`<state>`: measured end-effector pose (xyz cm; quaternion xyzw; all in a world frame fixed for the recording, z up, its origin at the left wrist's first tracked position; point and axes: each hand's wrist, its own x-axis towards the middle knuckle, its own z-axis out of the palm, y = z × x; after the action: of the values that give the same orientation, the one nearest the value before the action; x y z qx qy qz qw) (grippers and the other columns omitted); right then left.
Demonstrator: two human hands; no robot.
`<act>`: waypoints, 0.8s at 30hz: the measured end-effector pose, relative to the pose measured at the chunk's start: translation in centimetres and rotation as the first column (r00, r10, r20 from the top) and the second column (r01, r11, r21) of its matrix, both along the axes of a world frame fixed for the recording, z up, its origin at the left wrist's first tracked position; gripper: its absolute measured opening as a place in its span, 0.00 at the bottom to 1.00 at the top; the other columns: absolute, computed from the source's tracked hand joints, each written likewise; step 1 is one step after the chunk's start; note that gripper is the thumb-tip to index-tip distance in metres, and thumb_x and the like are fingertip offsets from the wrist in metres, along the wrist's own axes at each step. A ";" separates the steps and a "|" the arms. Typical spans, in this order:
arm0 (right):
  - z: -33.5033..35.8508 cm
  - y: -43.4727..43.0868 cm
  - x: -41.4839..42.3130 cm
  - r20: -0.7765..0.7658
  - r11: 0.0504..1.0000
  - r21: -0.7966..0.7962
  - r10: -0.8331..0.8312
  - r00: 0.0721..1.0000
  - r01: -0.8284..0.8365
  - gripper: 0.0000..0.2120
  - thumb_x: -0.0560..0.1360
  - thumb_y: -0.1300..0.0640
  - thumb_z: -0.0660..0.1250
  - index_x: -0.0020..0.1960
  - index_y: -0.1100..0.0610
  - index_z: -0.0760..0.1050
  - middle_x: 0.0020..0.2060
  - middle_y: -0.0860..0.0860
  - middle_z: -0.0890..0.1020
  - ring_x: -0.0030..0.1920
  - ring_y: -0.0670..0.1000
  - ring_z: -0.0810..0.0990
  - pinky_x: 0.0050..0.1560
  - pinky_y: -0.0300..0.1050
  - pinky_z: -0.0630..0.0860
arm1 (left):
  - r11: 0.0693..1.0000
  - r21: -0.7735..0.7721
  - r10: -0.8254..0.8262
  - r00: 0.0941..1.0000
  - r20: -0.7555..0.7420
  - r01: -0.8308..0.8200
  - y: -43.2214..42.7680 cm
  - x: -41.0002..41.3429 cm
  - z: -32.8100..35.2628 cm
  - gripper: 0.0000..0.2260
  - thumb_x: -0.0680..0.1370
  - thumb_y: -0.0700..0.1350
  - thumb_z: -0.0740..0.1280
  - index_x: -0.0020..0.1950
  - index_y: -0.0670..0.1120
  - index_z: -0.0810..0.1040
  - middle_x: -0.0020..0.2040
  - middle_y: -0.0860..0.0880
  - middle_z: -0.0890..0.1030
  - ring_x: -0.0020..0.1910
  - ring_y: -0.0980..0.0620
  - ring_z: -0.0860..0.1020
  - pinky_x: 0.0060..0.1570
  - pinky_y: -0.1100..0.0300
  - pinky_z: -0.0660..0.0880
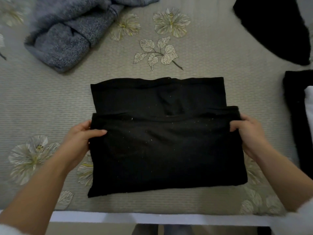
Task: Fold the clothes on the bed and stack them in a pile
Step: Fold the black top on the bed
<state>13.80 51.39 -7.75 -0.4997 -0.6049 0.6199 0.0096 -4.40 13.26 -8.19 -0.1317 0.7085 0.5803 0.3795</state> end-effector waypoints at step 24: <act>-4.6 -3.8 -4.9 0.414 0.265 0.694 0.613 0.673 -0.669 0.31 0.76 0.45 0.58 0.77 0.54 0.56 0.77 0.51 0.55 0.77 0.50 0.49 0.74 0.52 0.46 | 0.630 -0.744 -0.739 0.464 -0.488 0.221 12.3 4.7 -4.2 0.27 0.80 0.58 0.51 0.78 0.53 0.52 0.79 0.46 0.47 0.78 0.48 0.43 0.73 0.49 0.44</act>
<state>8.94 47.55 -12.39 -0.1678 -0.9631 0.2076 -0.0349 0.29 25.57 -12.38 0.2355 0.9436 0.1871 0.1385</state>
